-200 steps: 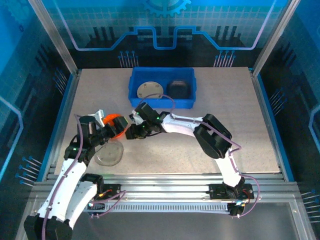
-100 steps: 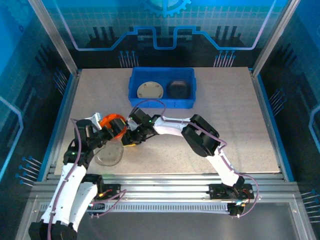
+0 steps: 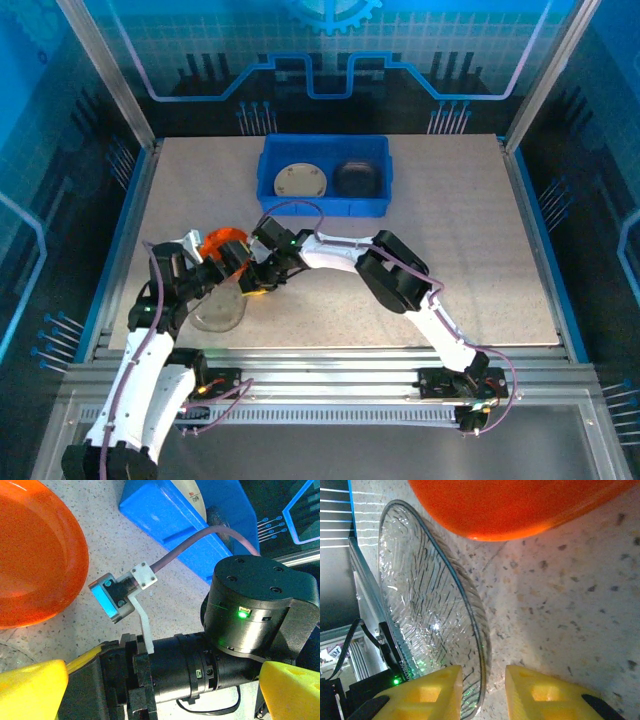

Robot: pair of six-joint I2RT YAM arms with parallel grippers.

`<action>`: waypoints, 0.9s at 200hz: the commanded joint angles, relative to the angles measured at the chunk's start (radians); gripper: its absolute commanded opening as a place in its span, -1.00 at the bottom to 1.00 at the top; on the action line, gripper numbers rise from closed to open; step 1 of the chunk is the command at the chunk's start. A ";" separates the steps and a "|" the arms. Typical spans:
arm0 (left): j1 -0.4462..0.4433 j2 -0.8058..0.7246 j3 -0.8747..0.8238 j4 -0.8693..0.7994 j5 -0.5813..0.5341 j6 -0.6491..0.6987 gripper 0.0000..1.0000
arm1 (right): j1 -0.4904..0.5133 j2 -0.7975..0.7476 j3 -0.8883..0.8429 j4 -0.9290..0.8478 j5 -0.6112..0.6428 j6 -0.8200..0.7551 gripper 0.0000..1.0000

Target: Place the plates into the plastic bin on the countertop

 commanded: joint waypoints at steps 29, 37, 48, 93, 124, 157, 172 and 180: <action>0.015 -0.017 -0.021 0.009 0.020 0.003 0.99 | 0.024 0.061 0.068 -0.100 -0.003 -0.035 -0.51; 0.016 -0.017 -0.022 0.009 0.019 0.005 0.99 | 0.024 0.066 0.073 -0.110 0.001 -0.036 -0.53; 0.016 -0.016 -0.023 0.010 0.019 0.006 0.99 | 0.023 0.065 0.072 -0.113 0.005 -0.035 -0.57; 0.018 -0.015 -0.023 0.007 0.017 0.021 0.99 | 0.018 0.035 0.032 -0.088 0.021 -0.030 -0.82; 0.017 -0.010 0.003 0.010 0.058 0.073 0.99 | 0.009 -0.024 -0.044 -0.033 0.043 -0.021 -0.97; 0.016 0.007 0.055 -0.004 0.067 0.101 0.99 | -0.019 -0.127 -0.179 0.043 0.063 0.009 -1.00; 0.013 0.023 0.064 0.014 0.074 0.105 0.99 | -0.042 -0.186 -0.242 0.050 0.073 0.009 -1.00; 0.008 0.035 0.072 0.020 0.076 0.111 0.98 | -0.059 -0.224 -0.285 0.058 0.075 0.011 -1.00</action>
